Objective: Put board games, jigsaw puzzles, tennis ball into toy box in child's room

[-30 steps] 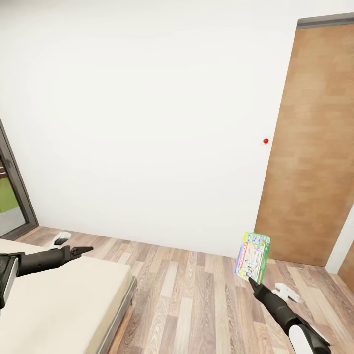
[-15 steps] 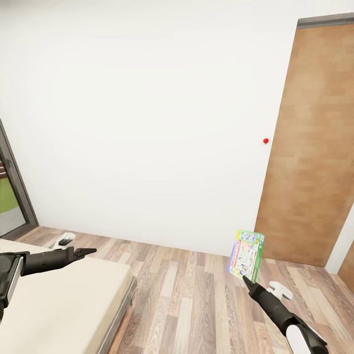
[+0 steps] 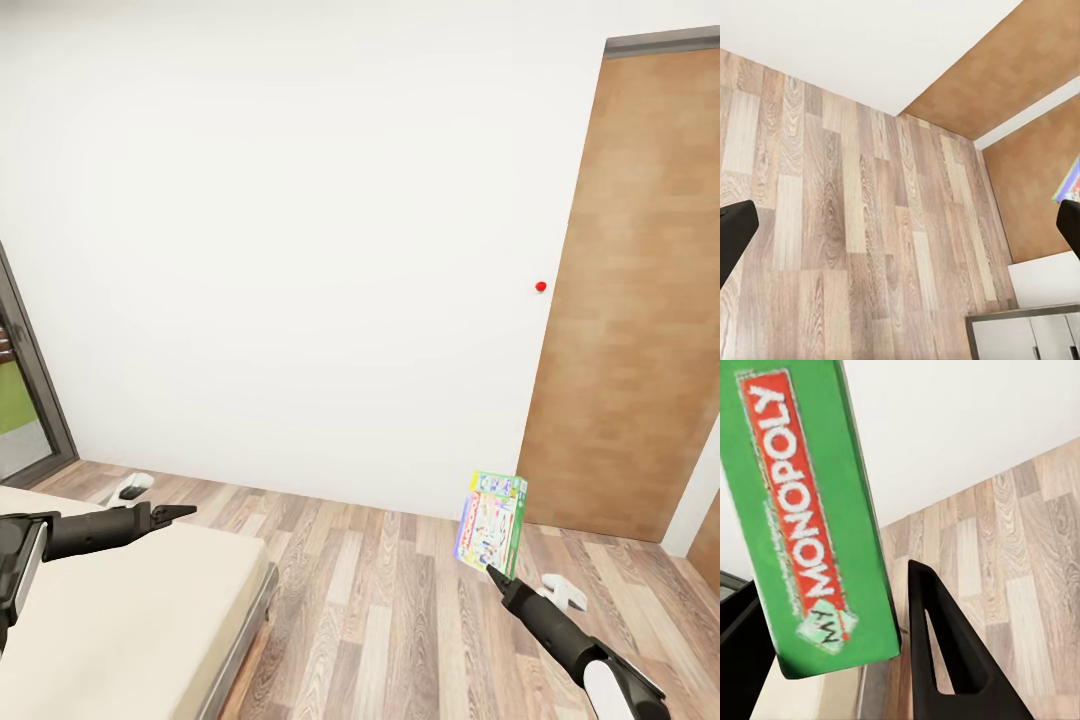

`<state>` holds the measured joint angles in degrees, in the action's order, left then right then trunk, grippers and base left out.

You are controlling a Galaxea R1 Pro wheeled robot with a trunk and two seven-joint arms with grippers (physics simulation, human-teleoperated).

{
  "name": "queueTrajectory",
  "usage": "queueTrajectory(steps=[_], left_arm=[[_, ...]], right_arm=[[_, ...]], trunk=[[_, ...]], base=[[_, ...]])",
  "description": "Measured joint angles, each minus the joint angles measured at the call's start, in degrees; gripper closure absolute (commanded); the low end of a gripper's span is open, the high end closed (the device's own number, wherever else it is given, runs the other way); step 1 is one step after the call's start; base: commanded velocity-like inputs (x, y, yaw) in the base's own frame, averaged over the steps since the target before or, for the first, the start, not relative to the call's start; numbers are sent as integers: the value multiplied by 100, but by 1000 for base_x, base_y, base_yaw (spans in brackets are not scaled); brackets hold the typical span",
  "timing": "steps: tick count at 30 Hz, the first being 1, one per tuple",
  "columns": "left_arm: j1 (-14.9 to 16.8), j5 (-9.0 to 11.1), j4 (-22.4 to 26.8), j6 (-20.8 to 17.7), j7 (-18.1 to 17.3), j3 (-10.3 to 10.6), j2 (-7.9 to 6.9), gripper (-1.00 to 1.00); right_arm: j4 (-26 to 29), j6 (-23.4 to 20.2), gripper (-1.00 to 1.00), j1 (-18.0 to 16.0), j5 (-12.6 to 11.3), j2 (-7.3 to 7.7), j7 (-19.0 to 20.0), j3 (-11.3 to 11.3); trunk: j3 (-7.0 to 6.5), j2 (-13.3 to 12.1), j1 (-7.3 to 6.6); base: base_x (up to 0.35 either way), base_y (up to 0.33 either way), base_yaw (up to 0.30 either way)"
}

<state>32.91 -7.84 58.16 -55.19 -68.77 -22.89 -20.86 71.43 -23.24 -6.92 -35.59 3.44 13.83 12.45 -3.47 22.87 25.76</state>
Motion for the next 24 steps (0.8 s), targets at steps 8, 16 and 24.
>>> queueTrajectory(steps=[8,16,24], left_arm=[[0,0,0,0,0,1,0,-100],[1,-1,-1,0,0,1,1,-100],[2,-1,-2,0,0,1,1,-100]], right_arm=[[-4,-9,100,0,-5,5,44,2],[-6,-26,100,1,-63,11,373,112],[158,-237,100,1,-317,26,533,151]], trunk=[[0,0,0],[-3,0,0],[-24,1,0]], base=[[0,0,0],[0,0,-52],[0,0,-240]])
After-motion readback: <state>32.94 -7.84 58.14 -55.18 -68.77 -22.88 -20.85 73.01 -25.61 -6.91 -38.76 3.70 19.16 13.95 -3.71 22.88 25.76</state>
